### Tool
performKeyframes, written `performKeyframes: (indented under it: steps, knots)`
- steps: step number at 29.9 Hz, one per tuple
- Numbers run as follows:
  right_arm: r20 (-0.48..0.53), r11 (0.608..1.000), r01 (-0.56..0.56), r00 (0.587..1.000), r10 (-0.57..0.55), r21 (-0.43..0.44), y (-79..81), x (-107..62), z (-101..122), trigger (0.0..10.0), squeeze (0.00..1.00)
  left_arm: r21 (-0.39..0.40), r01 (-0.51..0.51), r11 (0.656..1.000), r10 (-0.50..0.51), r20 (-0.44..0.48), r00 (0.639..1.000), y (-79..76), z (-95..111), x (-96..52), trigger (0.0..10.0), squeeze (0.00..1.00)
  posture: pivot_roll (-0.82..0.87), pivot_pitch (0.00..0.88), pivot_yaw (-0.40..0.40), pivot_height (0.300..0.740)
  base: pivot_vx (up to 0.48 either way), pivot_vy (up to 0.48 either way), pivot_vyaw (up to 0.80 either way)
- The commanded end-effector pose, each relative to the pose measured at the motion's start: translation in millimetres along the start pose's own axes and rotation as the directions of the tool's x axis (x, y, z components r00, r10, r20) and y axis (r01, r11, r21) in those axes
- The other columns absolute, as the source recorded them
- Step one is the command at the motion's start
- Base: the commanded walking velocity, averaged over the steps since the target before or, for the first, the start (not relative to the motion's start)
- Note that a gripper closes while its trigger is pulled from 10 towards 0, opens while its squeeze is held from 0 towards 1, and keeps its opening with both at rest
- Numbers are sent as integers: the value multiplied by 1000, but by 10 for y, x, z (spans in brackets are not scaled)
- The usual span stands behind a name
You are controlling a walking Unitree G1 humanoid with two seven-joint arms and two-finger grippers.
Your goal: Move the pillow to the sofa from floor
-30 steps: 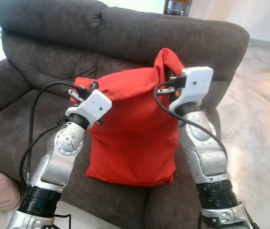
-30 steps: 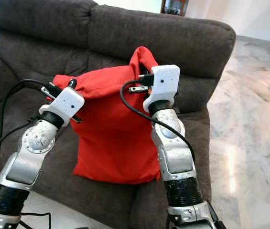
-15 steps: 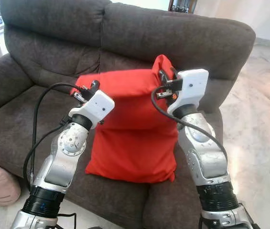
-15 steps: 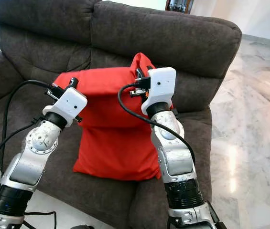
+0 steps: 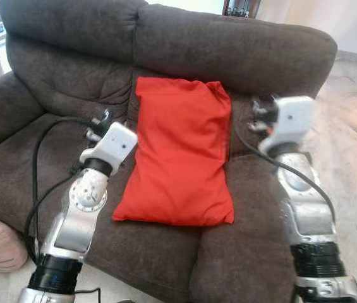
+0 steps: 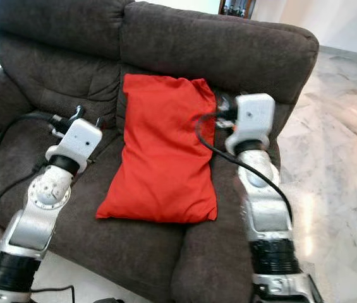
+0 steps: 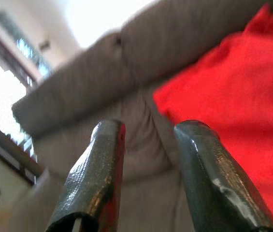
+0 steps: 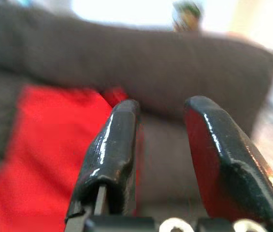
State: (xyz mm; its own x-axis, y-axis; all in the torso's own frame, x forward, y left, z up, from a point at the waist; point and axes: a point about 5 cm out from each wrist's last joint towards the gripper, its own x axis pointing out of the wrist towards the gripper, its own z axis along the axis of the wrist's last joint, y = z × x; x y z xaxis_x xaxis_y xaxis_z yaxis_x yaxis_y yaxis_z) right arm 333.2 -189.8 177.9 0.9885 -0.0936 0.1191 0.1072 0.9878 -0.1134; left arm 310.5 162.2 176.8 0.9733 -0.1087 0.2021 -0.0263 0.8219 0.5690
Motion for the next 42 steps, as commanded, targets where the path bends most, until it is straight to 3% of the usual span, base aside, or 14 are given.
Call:
performKeyframes:
  steps: [1, 4, 8, 12, 13, 20, 22, 27, 28, 29, 33, 36, 40, 42]
  knots:
    - [-40, 993, 115, 993, -115, -10, -248, -9, -123, 10000, 0, -45, -35, 998, 31, -71, 997, -6, -148, -74, 10000, 0, 170, 80, -57, 740, 0, 0, 0]
    - [-98, 982, 188, 977, -188, -4, -391, -41, -293, 10000, 0, -49, -19, 999, 13, -128, 992, -71, -318, -174, 10000, 0, 171, 80, -54, 740, 0, 0, 0]
    - [-164, 976, 215, 964, -209, 17, -442, -85, -493, 10000, 0, -67, -16, 998, 3, -186, 983, -141, -497, -275, 10000, 0, 171, 80, -54, 740, 0, 0, 0]
    - [-220, 980, 196, 955, -201, -41, -455, -119, -692, 10000, 0, -121, -47, 992, 13, -266, 964, -175, -689, -389, 10000, 0, 172, 82, -46, 740, 0, 0, 0]
    - [-245, 977, 206, 946, -214, -58, -486, -139, -777, 10000, 0, -151, -69, 986, 17, -326, 945, -200, -808, -467, 10000, 0, 176, 82, -45, 740, 0, 0, 0]
    - [-298, 964, 231, 919, -260, -129, -588, -169, -929, 10000, 0, -175, -88, 981, -1, -457, 890, -293, -1114, -713, 10000, 0, 169, 83, -42, 740, 0, 0, 0]
    - [-389, 956, 237, 875, -288, -175, -637, -253, -1141, 10000, 0, -147, -31, 989, -44, -479, 877, -388, -1221, -834, 10000, 0, 170, 83, -42, 740, 0, 0, 0]
    - [-480, 940, 257, 811, -335, -223, -735, -381, -1352, 10000, 0, -157, -20, 987, -63, -507, 860, -434, -1292, -913, 10000, 0, 173, 82, -42, 740, 0, 0, 0]
    - [-525, 927, 266, 767, -370, -264, -793, -444, -1434, 10000, 0, -158, -12, 987, -72, -512, 856, -448, -1308, -930, 10000, 0, 174, 81, -42, 740, 0, 0, 0]
    - [-544, 926, 271, 751, -375, -263, -806, -470, -1470, 10000, 0, -157, -9, 987, -74, -512, 856, -453, -1311, -938, 10000, 0, 169, 81, -42, 740, 0, 0, 0]
    - [-599, 934, 211, 722, -347, -288, -783, -571, -1605, 10000, 0, -155, -3, 988, -78, -511, 856, -479, -1326, -969, 10000, 0, 168, 78, -46, 740, 0, 0, 0]
    - [-671, 941, 152, 667, -324, -303, -748, -776, -1800, 10000, 0, -157, 0, 988, -81, -506, 859, -512, -1337, -1005, 10000, 0, 181, 78, -48, 740, 0, 0, 0]
    - [-714, 936, 166, 609, -346, -312, -783, -1016, -1960, 10000, 0, -169, 12, 985, -98, -510, 855, -575, -1354, -1088, 10000, 0, 179, 76, -45, 740, 0, 0, 0]
    - [-699, 931, 158, 622, -352, -328, -801, -1057, -1976, 10000, 0, -171, 30, 985, -114, -507, 854, -610, -1350, -1115, 10000, 0, 180, 75, -44, 740, 0, 0, 0]
